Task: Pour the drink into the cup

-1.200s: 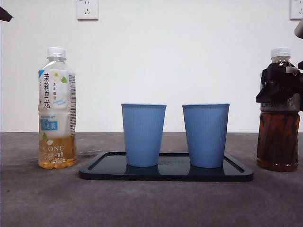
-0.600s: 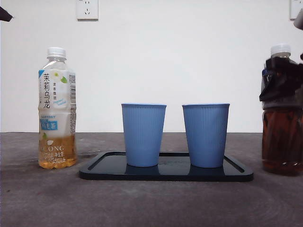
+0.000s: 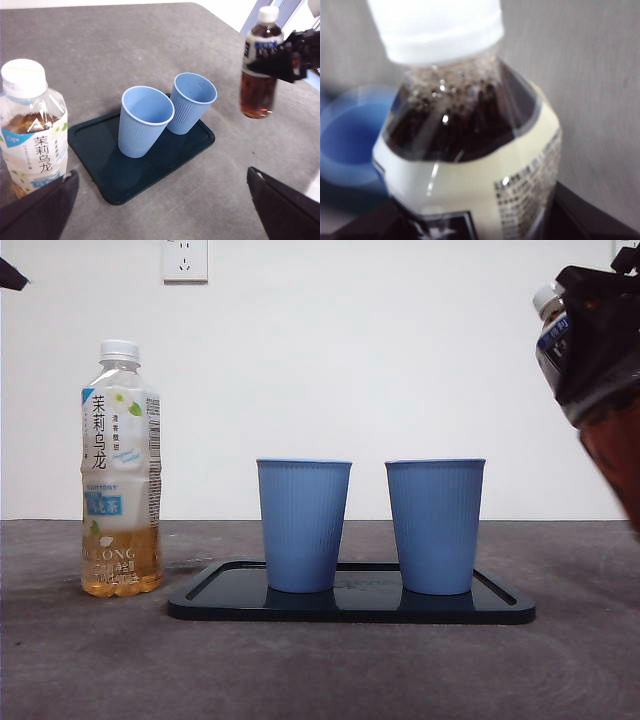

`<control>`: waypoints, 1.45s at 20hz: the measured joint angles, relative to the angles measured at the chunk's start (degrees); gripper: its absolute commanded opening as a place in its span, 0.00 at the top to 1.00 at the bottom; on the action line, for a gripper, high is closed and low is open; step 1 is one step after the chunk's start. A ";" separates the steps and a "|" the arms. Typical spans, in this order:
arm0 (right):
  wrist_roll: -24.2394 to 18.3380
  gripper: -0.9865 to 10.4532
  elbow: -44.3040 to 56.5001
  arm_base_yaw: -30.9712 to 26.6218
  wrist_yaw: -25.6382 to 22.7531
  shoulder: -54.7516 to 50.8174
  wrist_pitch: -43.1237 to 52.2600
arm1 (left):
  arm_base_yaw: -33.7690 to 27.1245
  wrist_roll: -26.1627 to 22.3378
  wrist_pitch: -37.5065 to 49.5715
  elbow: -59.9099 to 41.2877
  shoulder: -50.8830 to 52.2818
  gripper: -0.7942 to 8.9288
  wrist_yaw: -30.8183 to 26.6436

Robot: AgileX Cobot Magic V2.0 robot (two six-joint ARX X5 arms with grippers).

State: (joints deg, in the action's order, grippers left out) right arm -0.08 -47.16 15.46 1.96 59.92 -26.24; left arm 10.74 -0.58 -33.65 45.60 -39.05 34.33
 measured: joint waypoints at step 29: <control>-30.69 0.72 -16.46 22.38 -48.54 25.42 -21.07 | 1.57 -0.44 1.16 0.00 3.76 0.38 -0.02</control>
State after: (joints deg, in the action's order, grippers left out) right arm -30.76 -63.61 37.85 -46.59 85.34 -47.31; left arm 12.32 -1.02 -32.49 45.60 -35.29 34.30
